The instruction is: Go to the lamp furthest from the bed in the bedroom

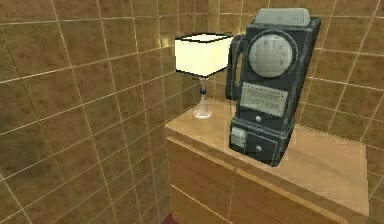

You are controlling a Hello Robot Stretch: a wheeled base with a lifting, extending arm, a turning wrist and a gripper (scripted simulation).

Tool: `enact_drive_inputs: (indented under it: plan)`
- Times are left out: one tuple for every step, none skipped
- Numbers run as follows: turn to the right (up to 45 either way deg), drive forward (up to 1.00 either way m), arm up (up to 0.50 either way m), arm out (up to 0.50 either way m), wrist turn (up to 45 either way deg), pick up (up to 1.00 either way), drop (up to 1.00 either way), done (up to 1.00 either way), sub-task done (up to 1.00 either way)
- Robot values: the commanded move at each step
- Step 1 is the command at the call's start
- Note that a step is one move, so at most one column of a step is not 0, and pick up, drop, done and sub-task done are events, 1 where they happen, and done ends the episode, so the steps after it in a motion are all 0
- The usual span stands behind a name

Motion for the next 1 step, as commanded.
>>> enact_drive_inputs:
  plan:
    - [0.0, 0.00, 0.00, 0.00, 0.0, 0.00, 0.00, 1.00, 0.00]
